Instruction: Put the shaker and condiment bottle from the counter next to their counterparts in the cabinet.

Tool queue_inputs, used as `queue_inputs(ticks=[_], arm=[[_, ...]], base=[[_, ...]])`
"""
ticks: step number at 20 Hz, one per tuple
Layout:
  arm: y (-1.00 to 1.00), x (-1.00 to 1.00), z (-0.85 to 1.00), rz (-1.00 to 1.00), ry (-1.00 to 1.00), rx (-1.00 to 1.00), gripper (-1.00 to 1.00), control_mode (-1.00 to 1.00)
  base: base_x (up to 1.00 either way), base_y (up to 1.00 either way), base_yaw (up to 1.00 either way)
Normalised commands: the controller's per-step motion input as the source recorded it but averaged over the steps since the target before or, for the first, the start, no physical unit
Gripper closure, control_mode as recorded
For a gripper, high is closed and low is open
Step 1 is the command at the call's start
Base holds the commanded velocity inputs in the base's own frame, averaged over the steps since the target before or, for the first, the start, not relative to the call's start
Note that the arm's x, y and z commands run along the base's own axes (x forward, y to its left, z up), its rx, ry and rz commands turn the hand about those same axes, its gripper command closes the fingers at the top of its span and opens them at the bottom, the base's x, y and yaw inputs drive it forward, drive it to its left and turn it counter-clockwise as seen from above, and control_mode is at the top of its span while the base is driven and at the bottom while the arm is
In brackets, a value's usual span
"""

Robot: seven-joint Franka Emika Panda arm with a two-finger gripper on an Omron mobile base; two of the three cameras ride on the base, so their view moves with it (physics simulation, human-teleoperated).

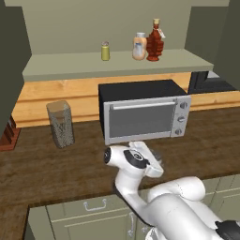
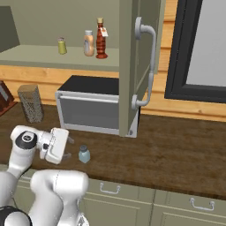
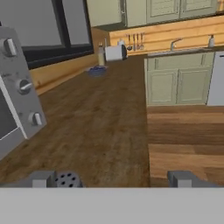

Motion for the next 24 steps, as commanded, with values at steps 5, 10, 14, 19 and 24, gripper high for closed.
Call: queue_inputs(ticks=[5, 10, 14, 19, 24], arm=[[0.09, 0.08, -0.03, -0.17, 0.10, 0.00, -1.00, -1.00], [0.05, 0.22, -0.10, -0.10, 0.08, 0.00, -1.00, -1.00], [0.01, 0.27, -0.19, -0.05, 0.02, 0.00, -1.00, -1.00], [0.00, 0.10, -0.34, -0.01, 0.01, 0.00, -1.00, -1.00], [0.00, 0.01, -0.21, -0.01, 0.00, 0.00, -1.00, -1.00]], base=[[0.00, 0.00, 0.00], [0.00, 0.00, 0.00], [0.00, 0.00, 0.00], [0.00, 0.00, 0.00], [0.00, 0.00, 0.00]])
